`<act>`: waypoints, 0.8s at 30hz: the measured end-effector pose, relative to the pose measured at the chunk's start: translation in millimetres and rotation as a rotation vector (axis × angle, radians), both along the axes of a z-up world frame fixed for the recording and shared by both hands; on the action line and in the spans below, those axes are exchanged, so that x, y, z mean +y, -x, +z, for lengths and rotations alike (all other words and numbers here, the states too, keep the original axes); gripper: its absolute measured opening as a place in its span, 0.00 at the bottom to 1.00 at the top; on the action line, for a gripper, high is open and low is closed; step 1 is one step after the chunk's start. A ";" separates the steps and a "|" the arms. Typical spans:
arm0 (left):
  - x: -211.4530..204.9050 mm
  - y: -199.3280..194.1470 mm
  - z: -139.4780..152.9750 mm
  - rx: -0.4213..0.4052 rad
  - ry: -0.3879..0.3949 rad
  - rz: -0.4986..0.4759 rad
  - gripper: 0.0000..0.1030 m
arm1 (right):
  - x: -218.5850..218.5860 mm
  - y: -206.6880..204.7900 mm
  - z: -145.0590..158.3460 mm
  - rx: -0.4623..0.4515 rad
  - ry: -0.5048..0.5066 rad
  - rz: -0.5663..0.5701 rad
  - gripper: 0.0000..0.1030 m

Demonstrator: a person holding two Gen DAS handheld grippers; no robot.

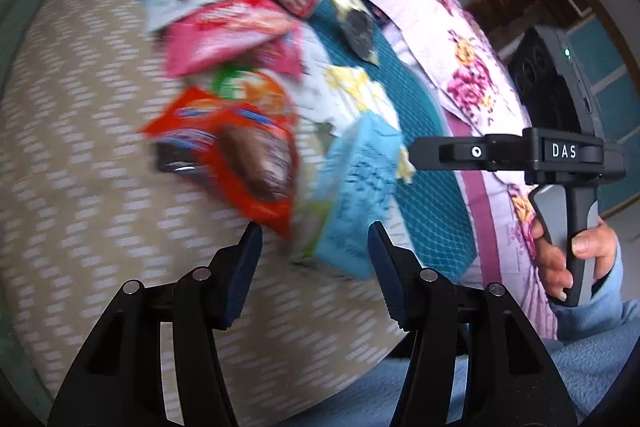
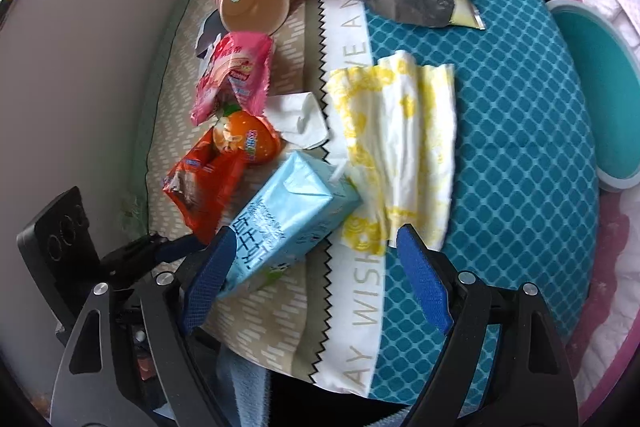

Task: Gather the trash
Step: 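Grasp the orange Ovaltine wrapper with the left tool while the right tool grasps the blue milk carton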

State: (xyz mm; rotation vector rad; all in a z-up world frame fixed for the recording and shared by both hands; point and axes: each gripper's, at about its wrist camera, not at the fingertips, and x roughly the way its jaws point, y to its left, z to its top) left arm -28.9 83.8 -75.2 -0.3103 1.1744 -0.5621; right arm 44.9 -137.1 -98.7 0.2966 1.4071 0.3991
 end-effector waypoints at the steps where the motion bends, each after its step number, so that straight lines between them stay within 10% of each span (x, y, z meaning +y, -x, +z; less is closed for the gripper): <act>1: 7.5 1.0 -0.7 0.002 -0.004 0.017 0.55 | 4.1 -1.9 -1.2 0.003 0.001 0.007 0.77; 11: 60.9 -4.8 -17.6 0.050 -0.030 0.178 0.65 | 50.0 -24.6 -29.6 0.066 0.064 0.020 0.77; 15: 65.4 -7.8 -18.0 0.049 -0.022 0.186 0.70 | 68.1 -24.0 -23.3 -0.024 0.111 0.093 0.47; 24: 36.4 -30.8 -14.1 0.023 -0.047 0.174 0.74 | 62.7 -23.5 3.0 -0.119 0.139 0.129 0.39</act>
